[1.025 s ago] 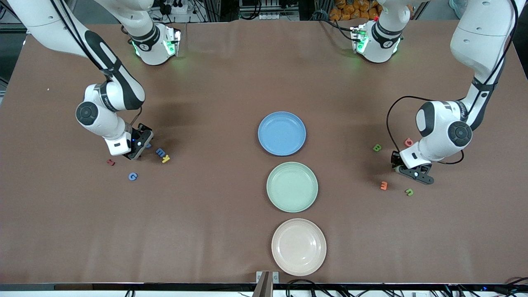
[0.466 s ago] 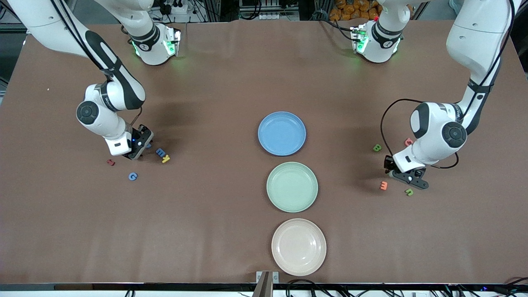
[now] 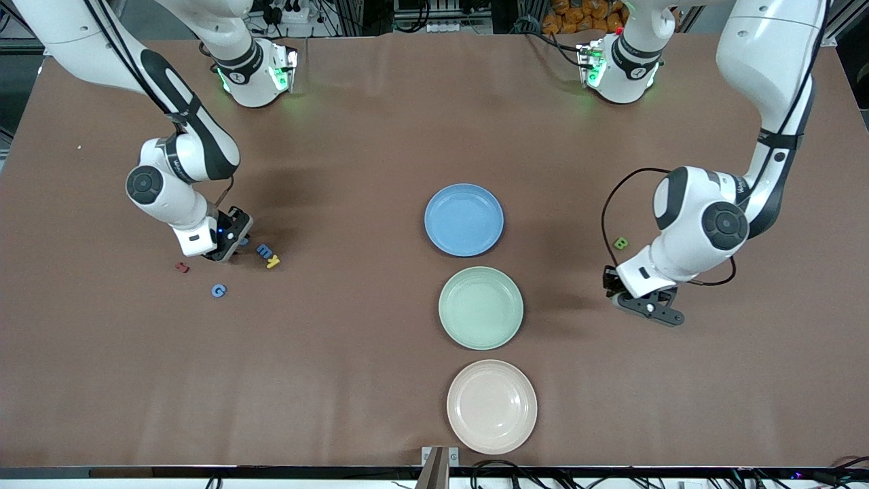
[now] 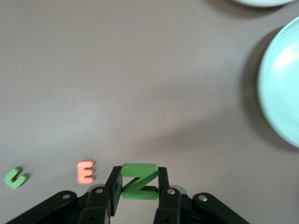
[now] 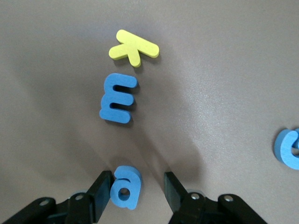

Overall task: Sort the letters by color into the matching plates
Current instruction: 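Release Z over the green plate while the right gripper lifts blue a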

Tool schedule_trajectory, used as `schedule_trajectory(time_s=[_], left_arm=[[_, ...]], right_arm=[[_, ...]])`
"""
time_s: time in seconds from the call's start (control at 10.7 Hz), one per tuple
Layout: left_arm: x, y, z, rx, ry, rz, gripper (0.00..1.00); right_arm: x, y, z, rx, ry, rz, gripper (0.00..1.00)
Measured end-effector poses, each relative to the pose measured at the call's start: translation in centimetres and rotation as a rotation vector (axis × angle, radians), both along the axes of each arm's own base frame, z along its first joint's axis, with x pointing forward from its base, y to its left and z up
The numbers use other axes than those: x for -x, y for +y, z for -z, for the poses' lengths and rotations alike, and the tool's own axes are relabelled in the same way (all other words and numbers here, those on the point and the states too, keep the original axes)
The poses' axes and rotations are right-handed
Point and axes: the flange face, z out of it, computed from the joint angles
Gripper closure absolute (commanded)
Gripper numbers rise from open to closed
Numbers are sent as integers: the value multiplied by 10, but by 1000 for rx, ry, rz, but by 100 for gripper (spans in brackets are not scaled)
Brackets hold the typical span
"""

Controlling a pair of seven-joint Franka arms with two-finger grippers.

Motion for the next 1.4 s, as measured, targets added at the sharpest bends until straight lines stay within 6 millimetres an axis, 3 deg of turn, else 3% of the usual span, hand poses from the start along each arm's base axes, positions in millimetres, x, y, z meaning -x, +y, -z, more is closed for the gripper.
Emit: schedule_trajectory(time_s=[0.28,0.47,0.65,0.84,1.02,1.12,1.21,1.3,1.4], left_arm=[[-4,-64,-17,25,-37,20,100],[-13,-96,-4,44,-38,30,100],[-15,-141,16,70,-24,-6,100],[-3,-190,29,86,-6,-39,100],[9,-213,37,87,5,-46,91],[14,-222,42,93,12,-79,68],[20,-233,46,100,21,-127,26],[26,-245,50,101,27,-168,0],[30,-253,51,98,25,-187,0]], right_arm=[[0,1,0,0,-2,-5,68],[0,1,0,1,-2,-6,73],[0,2,-1,2,-3,-12,76],[0,2,-1,3,-3,-13,78],[0,2,-1,3,-4,-13,79],[0,2,-1,3,-4,-13,79],[0,2,-1,3,-5,-13,79],[-2,1,-2,3,-10,-11,79],[-5,-1,-4,3,-20,0,79]])
